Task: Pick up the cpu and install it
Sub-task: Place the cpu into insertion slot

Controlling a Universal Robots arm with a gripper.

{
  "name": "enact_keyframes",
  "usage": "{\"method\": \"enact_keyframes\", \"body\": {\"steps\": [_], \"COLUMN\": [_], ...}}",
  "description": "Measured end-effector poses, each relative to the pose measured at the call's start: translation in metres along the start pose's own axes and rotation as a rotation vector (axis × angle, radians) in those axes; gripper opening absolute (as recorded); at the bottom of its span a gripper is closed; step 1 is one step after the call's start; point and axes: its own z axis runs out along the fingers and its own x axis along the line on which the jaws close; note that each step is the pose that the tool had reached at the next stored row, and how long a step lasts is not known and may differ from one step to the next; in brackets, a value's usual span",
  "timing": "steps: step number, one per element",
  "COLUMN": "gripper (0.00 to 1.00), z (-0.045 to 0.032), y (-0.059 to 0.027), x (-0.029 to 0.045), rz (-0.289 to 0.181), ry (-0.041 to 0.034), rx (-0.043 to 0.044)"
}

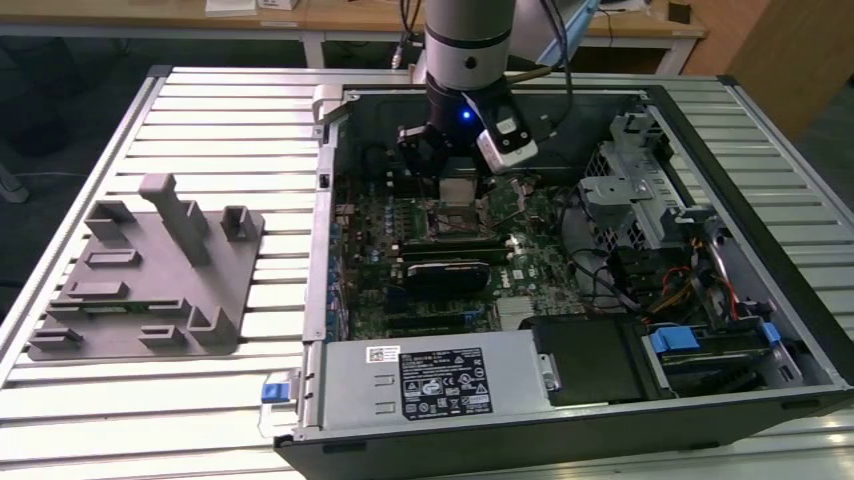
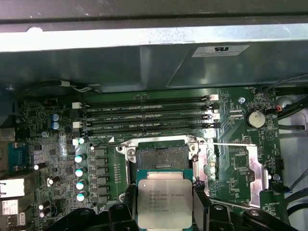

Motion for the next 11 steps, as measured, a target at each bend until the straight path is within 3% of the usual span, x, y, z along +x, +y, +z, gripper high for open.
{"method": "enact_keyframes", "body": {"steps": [11], "gripper": [0.55], "z": [0.0003], "y": [0.0], "x": [0.0], "rz": [0.0], "ry": [0.0], "rx": [0.0]}}
